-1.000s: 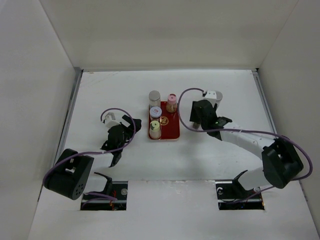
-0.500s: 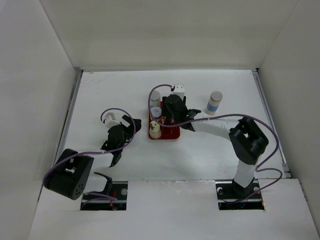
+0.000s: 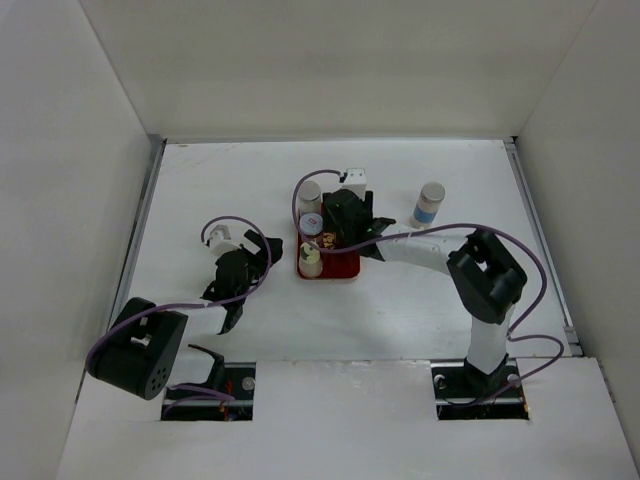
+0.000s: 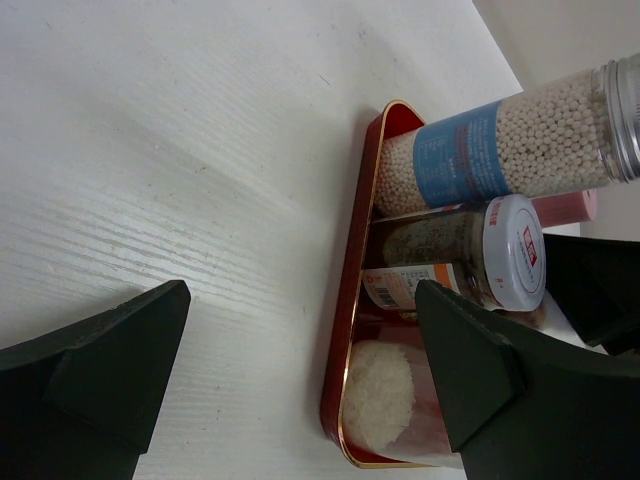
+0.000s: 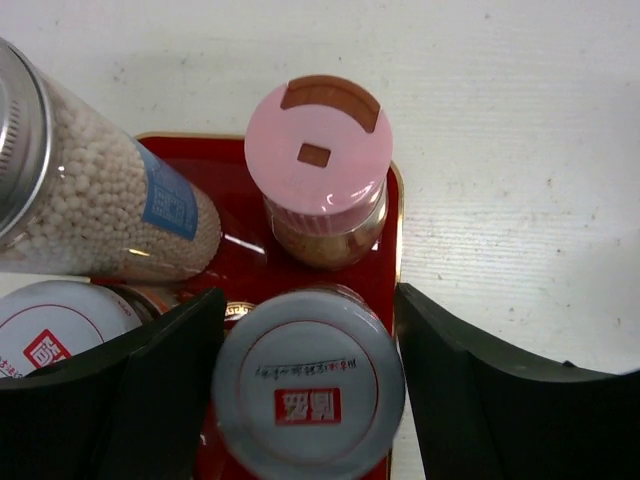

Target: Organize the condiment bottles

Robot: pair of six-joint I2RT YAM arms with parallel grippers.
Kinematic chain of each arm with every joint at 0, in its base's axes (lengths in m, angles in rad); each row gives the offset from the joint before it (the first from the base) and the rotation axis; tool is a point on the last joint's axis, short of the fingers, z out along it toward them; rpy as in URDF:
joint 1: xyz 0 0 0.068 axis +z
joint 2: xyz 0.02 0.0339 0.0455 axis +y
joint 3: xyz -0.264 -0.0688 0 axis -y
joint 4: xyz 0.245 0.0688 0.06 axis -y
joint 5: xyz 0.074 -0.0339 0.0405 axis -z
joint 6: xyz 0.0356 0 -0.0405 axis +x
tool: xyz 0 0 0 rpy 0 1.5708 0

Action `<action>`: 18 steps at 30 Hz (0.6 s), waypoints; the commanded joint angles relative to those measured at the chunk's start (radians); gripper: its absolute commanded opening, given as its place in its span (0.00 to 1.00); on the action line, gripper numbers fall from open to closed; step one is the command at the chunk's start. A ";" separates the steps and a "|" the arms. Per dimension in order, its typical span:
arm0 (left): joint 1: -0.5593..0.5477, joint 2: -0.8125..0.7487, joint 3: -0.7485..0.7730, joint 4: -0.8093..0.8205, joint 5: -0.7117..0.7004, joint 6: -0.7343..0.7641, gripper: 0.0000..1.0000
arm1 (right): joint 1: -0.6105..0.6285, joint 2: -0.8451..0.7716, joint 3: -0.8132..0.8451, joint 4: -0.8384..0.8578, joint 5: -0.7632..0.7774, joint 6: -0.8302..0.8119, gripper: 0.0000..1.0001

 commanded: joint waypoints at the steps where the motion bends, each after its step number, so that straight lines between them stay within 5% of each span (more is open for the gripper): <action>1: 0.003 -0.014 0.010 0.033 -0.001 -0.004 1.00 | 0.007 -0.030 0.053 0.087 0.049 -0.006 0.79; 5: 0.008 -0.010 0.010 0.038 0.011 -0.005 1.00 | 0.012 -0.102 0.034 0.077 0.031 -0.005 0.86; 13: -0.001 -0.019 0.010 0.033 0.001 -0.004 1.00 | 0.013 -0.395 -0.119 0.067 -0.003 0.000 0.79; 18: -0.003 -0.002 0.013 0.041 0.010 -0.005 1.00 | -0.177 -0.584 -0.238 0.007 0.012 -0.025 0.84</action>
